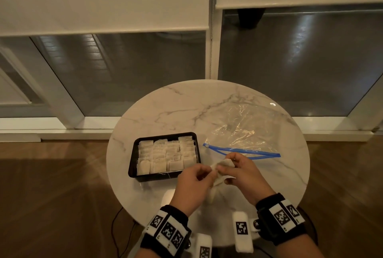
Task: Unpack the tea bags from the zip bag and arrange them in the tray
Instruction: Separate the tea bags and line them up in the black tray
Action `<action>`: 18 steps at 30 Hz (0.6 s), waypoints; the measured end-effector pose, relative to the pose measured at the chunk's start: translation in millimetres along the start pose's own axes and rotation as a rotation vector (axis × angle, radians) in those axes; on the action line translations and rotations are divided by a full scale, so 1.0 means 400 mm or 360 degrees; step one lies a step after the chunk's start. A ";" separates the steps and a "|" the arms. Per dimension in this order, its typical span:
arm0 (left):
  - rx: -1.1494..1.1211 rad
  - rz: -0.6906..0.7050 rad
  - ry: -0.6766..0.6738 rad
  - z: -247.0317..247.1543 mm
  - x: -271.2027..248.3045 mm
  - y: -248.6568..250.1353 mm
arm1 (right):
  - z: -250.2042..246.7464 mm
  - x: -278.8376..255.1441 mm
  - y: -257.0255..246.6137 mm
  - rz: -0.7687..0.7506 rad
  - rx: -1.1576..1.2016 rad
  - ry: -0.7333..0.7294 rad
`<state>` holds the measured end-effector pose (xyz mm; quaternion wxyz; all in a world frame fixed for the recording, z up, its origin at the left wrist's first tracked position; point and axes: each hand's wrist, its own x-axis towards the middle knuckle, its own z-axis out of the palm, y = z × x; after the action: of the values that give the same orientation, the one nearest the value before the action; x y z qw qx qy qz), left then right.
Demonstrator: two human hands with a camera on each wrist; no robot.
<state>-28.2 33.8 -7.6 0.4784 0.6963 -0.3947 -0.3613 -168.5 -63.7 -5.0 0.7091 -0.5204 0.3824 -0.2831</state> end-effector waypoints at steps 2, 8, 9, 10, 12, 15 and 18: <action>-0.0063 0.0057 0.0073 -0.006 0.001 0.005 | 0.015 -0.003 -0.005 -0.0018 0.0013 0.0009; -0.0118 0.0071 0.0175 -0.023 0.006 0.011 | 0.041 -0.003 -0.013 -0.0142 -0.0280 -0.0019; -0.0135 0.0073 0.0163 -0.025 0.007 0.010 | 0.046 -0.007 -0.018 -0.0186 -0.0314 -0.0038; -0.0166 0.0075 0.0144 -0.027 0.007 0.010 | 0.052 -0.010 -0.022 -0.0223 -0.0330 -0.0059; -0.0231 0.0076 0.0110 -0.029 0.004 0.015 | 0.060 -0.014 -0.026 -0.0259 -0.0325 -0.0063; -0.0353 0.0064 0.0139 -0.035 0.004 0.015 | 0.057 -0.006 -0.019 -0.0210 -0.0270 0.0001; -0.0613 -0.0018 0.0259 -0.047 0.006 0.017 | 0.046 0.000 -0.018 -0.0109 -0.0191 0.0024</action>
<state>-11.9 37.3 3.9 0.6308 0.6211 -0.2746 -0.3754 -153.3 -56.4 4.9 0.6637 -0.5726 0.3860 -0.2876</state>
